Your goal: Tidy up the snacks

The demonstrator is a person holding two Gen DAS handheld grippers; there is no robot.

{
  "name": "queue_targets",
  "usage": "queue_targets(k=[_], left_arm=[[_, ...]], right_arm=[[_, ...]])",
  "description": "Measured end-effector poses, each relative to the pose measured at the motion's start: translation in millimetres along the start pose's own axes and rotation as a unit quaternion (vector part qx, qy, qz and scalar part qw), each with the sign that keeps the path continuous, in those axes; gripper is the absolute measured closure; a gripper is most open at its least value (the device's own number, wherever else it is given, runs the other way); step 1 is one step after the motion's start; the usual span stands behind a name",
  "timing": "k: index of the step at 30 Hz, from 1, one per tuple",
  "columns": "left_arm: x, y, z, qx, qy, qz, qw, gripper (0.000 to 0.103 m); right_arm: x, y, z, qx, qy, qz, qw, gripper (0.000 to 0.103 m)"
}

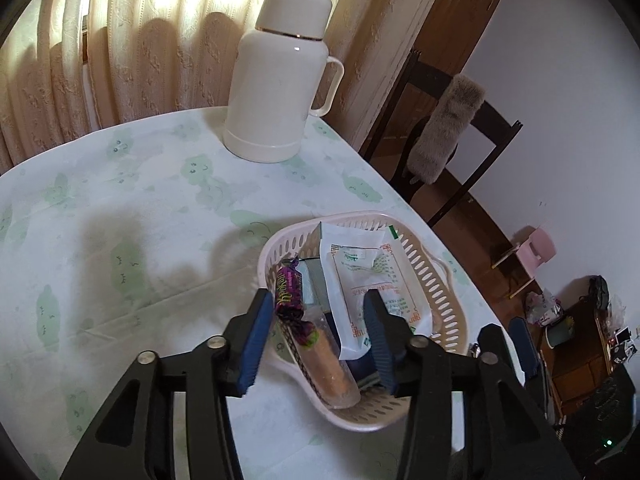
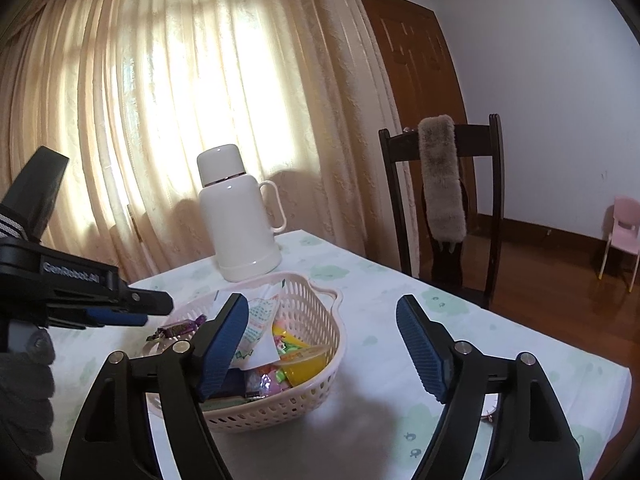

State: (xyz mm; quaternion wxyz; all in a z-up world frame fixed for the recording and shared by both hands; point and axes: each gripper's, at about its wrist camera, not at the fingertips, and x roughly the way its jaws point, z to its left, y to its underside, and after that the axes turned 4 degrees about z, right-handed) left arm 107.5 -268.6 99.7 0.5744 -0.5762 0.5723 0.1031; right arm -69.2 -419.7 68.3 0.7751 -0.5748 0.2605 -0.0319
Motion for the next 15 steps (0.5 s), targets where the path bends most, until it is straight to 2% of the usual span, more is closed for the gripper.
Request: queue_targets(k=[3,4,5,9,11,13,15], left_arm=[[-9.5,4.3,4.9,-0.002,0.0,-0.005,1.0,0.056],[-11.6,5.7,5.8,-0.001,-0.006,-0.006,1.0,0.051],[-15.5,9.2,6.5,0.002,-0.029,-0.012,0.9995,0.046],[-30.3,22.1,9.1,0.018,-0.08,-0.05,0.9954,0.032],[-36.5,29.5,8.6,0.031,-0.116,-0.07,0.9903,0.02],[-42.0,37.6,6.9,0.048,-0.15,-0.089,0.9836,0.013],[-45.8,43.3,6.1,0.062,-0.171,-0.101,0.9782,0.011]], right_arm=[[-2.6,0.9,2.6,-0.006,0.003,-0.001,1.0,0.023],[-4.1,1.4,3.6,-0.009,0.003,0.001,1.0,0.022],[-4.9,2.1,3.6,-0.011,0.0,0.006,1.0,0.02],[-7.0,5.9,1.6,-0.021,-0.029,0.044,0.998,0.016],[-8.9,7.5,0.5,-0.025,-0.047,0.064,0.997,0.013],[-10.6,8.1,0.2,-0.03,-0.066,0.089,0.993,0.012],[-12.6,8.3,2.8,-0.041,-0.078,0.109,0.99,0.009]])
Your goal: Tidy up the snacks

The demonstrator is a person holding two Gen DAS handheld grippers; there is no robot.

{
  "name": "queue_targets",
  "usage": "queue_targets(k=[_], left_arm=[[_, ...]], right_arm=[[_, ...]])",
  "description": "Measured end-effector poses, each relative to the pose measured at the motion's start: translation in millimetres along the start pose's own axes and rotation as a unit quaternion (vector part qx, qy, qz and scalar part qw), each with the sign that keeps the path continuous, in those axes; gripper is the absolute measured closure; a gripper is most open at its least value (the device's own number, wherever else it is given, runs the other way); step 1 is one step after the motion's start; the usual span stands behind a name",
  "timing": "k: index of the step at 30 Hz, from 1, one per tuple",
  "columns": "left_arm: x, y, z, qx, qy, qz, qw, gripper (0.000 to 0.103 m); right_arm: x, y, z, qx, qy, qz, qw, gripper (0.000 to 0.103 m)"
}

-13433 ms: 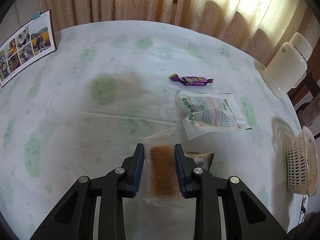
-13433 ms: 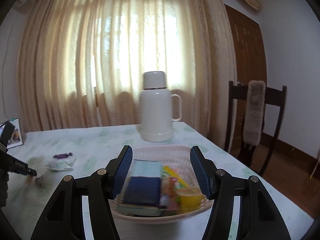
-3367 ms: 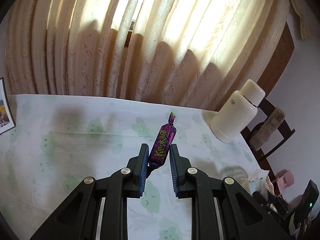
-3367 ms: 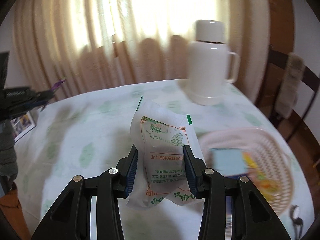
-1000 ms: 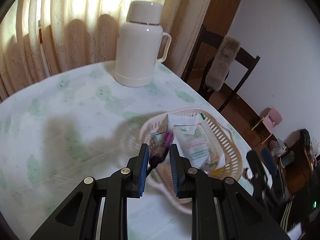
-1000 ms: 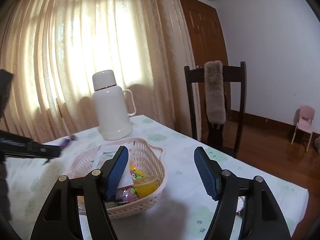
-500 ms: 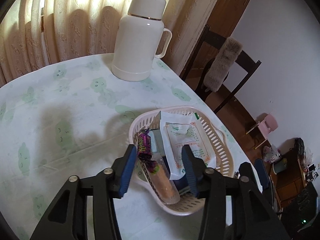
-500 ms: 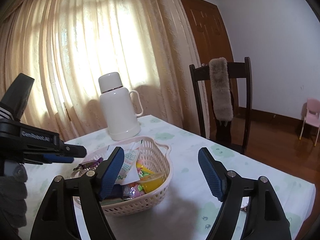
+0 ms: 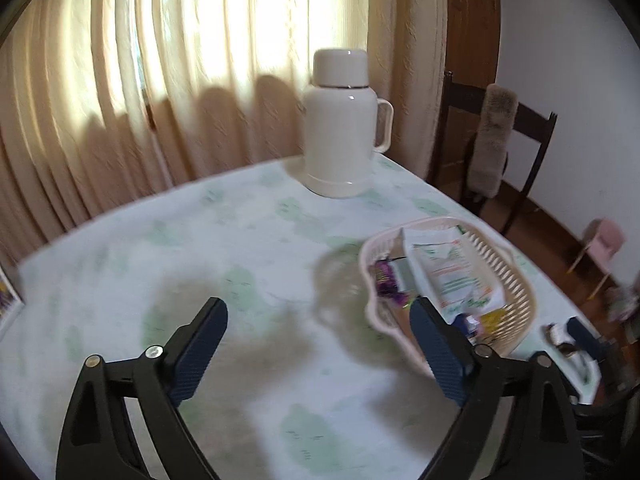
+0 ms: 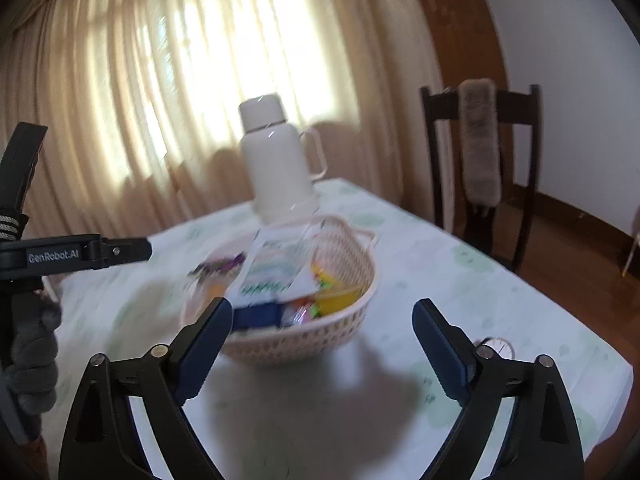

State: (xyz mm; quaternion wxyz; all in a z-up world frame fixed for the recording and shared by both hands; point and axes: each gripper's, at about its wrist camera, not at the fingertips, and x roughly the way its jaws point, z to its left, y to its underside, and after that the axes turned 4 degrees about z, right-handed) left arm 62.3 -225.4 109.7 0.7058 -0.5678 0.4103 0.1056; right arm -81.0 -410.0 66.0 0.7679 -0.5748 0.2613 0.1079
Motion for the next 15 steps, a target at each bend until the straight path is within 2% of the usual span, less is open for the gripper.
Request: queue_targets(k=[3,6,15], left_arm=[[-7.4,6.7,-1.9,0.02,-0.028,-0.014,0.9993,0.009],[-13.8,11.5,-2.3,0.029,-0.038,-0.022,0.9986,0.008],[-33.7,19.1,-10.6,0.056,-0.081,-0.059,0.9934,0.001]], right_arm=[[-4.0,1.7,6.8,-0.022,-0.012,0.025,0.999,0.006],[-11.3,5.5,15.3,-0.042,-0.018,0.04,0.998,0.005],[-26.1,7.1,40.4,-0.093,0.028,0.035,0.995,0.005]])
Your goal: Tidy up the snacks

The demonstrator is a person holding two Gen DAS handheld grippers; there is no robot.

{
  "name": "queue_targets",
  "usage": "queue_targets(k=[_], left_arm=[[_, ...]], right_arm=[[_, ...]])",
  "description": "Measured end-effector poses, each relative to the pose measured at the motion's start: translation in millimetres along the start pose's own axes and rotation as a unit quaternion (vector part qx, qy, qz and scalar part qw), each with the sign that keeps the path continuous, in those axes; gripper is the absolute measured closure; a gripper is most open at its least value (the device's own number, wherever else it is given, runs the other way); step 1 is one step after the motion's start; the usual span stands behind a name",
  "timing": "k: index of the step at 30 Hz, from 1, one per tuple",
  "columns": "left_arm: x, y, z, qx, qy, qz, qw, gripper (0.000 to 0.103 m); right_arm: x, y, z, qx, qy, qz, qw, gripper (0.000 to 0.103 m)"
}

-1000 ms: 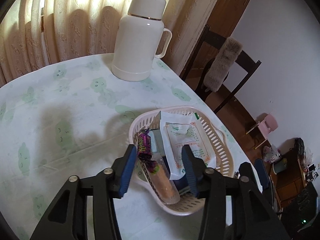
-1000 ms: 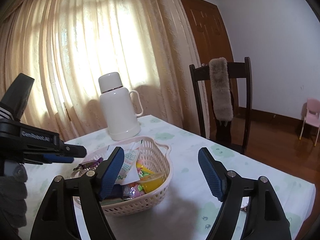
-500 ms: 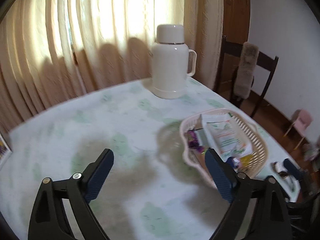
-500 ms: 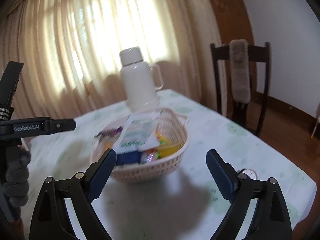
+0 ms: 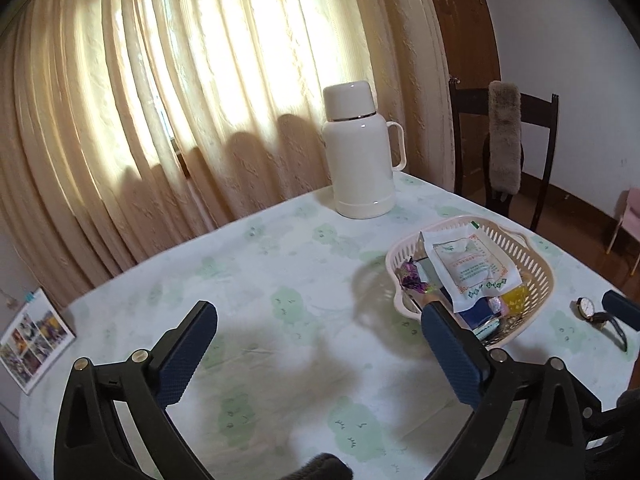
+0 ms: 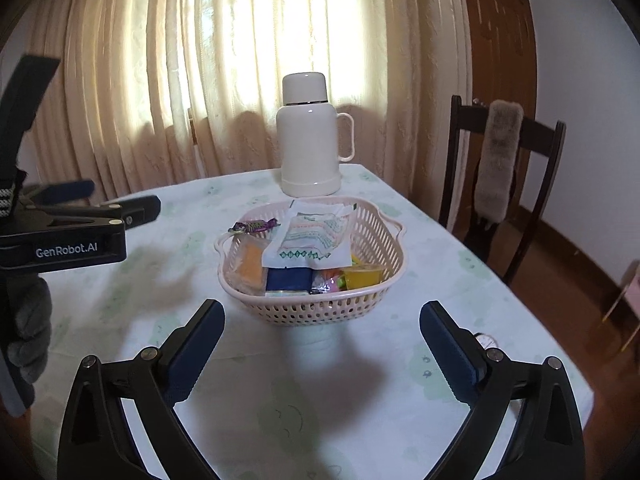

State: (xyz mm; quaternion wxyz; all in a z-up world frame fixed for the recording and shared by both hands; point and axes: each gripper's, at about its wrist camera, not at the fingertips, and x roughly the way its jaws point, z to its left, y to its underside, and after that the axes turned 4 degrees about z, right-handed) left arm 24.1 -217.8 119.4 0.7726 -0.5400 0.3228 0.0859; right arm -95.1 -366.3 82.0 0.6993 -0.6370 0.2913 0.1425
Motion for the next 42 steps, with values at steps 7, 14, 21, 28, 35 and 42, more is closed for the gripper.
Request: queue_targets(k=[7,14,21,28,35,42], left_arm=[[-3.5,2.9,-8.8,0.021,-0.015,-0.004,0.9997,0.001],[-3.4,4.1,-10.5,0.025,-0.017,-0.003,0.9996,0.001],[-1.4,6.2,-12.9,0.032,-0.025,-0.005,0.9991,0.001],[0.0,9.3,-15.7,0.046,-0.028,-0.005,0.9985,0.001],[0.7,9.7,-16.4,0.052,-0.024,-0.001,0.9984,0.001],[2.7,10.3,-17.2,0.054,-0.021,0.005,0.9983,0.001]], right_arm=[[0.0,-1.3,5.6,-0.008,0.005,0.004,1.0,0.005],[-0.9,-3.5,8.5,-0.011,0.01,0.001,1.0,0.005],[-0.4,-7.4,7.9,-0.014,0.019,0.0,1.0,0.005],[0.6,-8.7,8.3,-0.017,0.019,0.001,1.0,0.005],[3.5,-8.8,7.8,-0.022,0.021,0.005,1.0,0.005],[5.8,-7.0,8.5,-0.024,0.021,0.007,0.999,0.005]])
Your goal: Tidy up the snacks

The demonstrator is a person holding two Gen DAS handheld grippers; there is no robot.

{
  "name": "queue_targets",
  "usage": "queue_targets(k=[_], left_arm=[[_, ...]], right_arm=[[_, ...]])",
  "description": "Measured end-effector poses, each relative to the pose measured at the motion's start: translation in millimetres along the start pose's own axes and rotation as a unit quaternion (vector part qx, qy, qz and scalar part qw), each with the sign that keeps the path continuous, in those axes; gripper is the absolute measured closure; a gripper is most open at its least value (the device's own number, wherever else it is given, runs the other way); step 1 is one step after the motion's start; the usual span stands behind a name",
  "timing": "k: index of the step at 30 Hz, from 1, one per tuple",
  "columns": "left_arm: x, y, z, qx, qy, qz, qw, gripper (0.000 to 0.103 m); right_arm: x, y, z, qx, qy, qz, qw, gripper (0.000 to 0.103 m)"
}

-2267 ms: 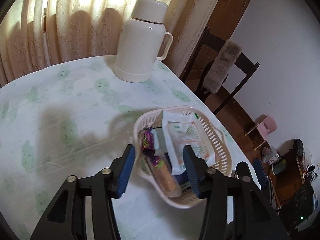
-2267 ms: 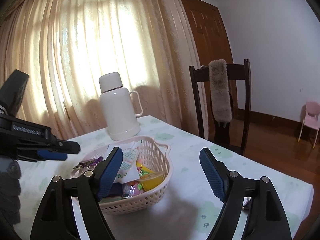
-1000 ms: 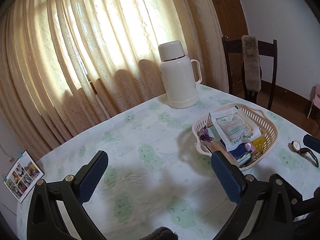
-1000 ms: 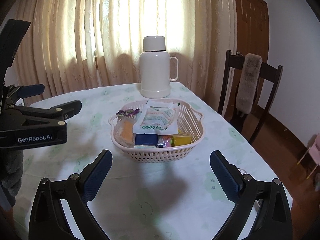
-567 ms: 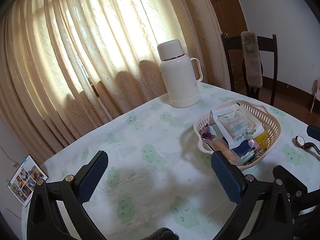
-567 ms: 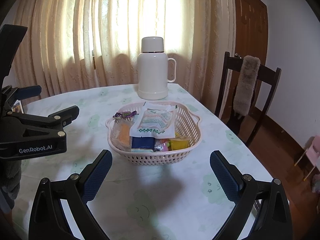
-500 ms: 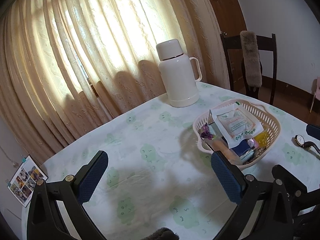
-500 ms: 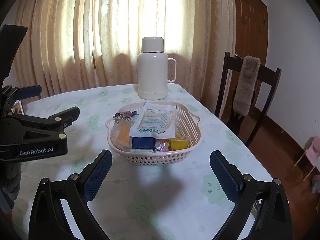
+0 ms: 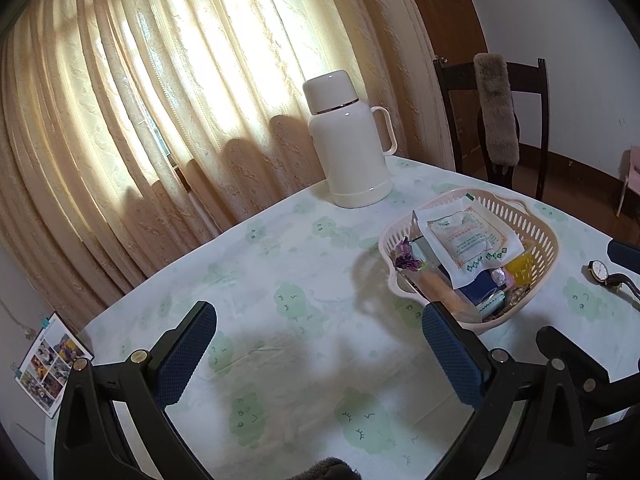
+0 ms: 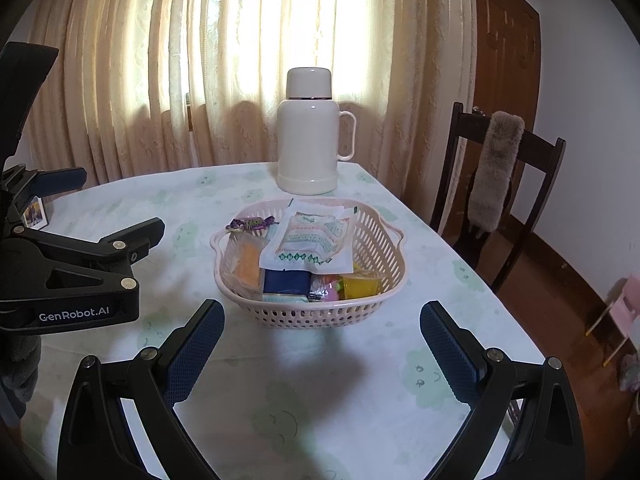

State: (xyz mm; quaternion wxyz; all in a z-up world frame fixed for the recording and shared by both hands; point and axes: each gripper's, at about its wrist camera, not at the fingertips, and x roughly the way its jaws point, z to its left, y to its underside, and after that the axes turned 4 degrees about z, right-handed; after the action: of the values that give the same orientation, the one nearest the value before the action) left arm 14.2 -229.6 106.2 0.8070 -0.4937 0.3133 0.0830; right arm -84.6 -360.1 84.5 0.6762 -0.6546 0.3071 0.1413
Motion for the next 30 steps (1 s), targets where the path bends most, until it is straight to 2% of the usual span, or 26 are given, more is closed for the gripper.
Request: queue_targets(k=[30], left_arm=[[3.6,6.5,-5.7,0.019,0.002,0.005,0.9998,0.0]], right_arm=[[6.8,-1.0,-3.6,-0.005,0.001,0.007,1.0,0.005]])
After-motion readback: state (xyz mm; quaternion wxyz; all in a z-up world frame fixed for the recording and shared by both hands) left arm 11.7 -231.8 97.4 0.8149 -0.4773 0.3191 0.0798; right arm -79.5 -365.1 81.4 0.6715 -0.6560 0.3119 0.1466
